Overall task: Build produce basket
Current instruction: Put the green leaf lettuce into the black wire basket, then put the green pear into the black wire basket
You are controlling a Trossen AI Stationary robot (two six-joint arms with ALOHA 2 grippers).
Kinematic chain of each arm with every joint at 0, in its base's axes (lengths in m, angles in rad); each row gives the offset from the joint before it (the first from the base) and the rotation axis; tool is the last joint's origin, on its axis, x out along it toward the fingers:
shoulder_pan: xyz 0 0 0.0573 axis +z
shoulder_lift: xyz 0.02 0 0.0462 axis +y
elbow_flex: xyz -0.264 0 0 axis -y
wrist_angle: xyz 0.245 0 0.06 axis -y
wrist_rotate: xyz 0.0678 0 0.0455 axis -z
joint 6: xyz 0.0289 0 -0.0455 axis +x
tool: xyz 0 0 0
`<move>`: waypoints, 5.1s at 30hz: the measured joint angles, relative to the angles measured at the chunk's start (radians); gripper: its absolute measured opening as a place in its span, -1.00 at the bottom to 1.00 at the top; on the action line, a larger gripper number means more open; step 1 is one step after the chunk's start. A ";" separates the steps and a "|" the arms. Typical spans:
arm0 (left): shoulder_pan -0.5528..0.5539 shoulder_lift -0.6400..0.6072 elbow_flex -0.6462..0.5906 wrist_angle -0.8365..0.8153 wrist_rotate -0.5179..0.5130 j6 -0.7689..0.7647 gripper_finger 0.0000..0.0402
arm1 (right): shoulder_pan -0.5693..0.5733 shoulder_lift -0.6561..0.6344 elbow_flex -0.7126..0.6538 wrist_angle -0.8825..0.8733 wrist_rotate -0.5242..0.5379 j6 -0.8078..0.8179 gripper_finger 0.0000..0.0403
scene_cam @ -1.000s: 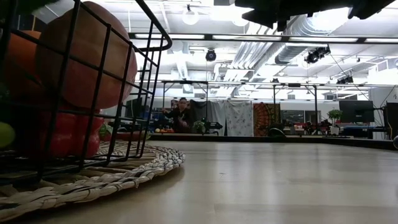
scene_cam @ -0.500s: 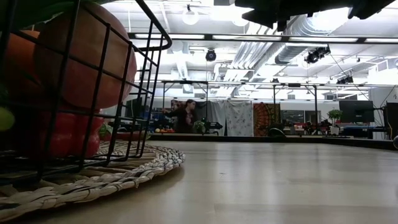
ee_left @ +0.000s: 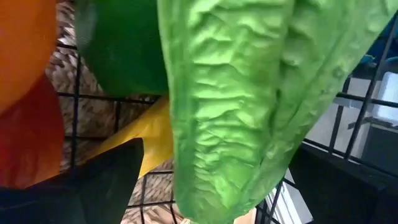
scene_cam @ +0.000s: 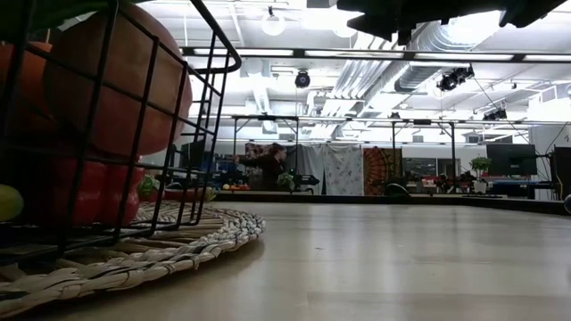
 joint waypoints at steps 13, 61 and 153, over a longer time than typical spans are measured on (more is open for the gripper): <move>0.022 -0.053 0.000 -0.020 -0.027 0.025 0.90 | 0.000 0.002 0.000 -0.002 0.000 -0.001 0.41; 0.731 -0.776 -0.722 1.275 -0.453 0.807 0.90 | -0.046 0.002 0.001 -0.068 0.001 0.029 0.41; 0.731 -0.775 -0.736 1.334 -0.406 0.782 0.90 | 0.795 0.232 0.314 -1.445 -0.276 1.655 0.41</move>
